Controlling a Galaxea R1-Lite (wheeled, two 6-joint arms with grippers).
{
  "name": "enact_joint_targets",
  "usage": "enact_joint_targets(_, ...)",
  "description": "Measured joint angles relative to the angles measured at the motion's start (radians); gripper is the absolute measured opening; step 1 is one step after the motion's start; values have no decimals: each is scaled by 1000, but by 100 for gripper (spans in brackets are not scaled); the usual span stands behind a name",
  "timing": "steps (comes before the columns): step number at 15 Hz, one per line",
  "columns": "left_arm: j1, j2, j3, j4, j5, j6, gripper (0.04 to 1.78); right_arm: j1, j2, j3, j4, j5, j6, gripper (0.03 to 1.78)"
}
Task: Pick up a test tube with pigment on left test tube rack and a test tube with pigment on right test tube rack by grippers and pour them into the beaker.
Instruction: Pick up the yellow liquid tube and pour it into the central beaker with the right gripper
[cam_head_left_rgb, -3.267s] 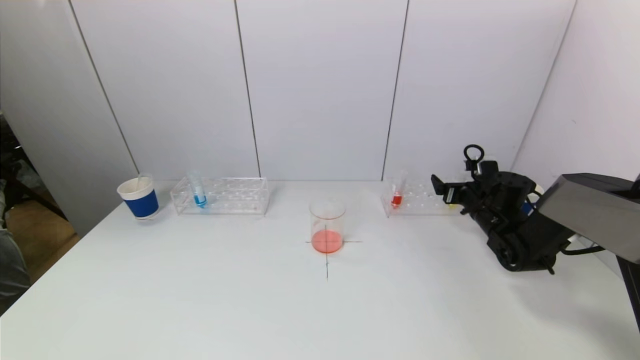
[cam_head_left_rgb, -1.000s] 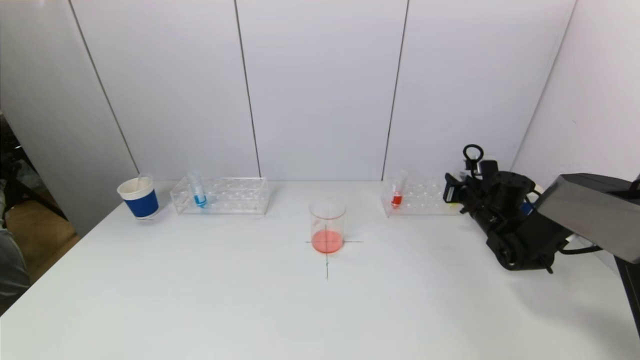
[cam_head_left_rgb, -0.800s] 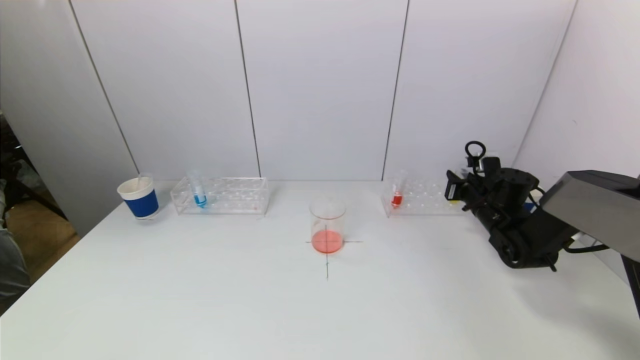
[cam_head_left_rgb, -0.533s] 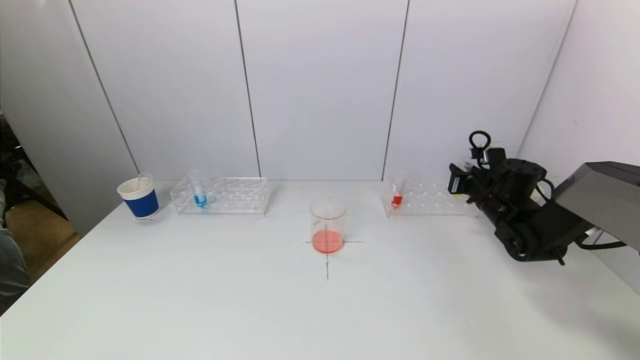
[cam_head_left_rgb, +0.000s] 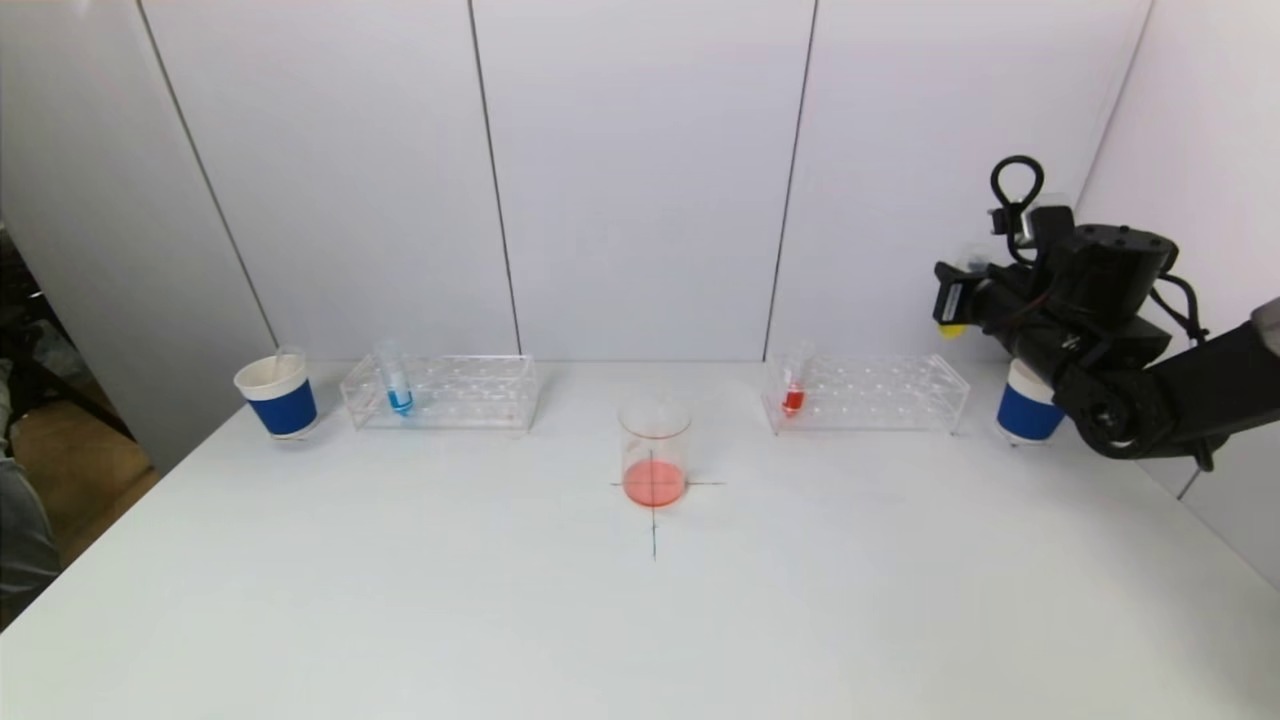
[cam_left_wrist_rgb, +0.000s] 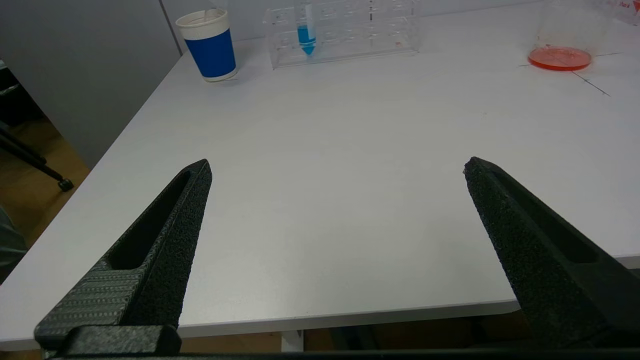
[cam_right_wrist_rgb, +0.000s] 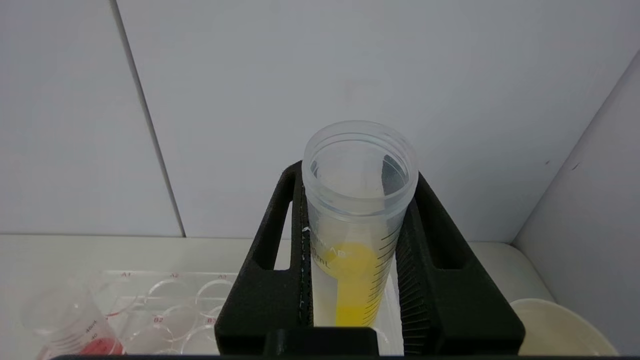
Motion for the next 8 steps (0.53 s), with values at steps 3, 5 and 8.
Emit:
enact_joint_targets(3,0,0,0,0,0,0,176,12,-104,-70,166,0,1,53)
enact_joint_targets(5,0,0,0,0,0,0,176,18,-164,-143,315,0,1,53)
enact_joint_targets(8,0,0,0,0,0,0,176,33,-219,-277,551,0,1,53)
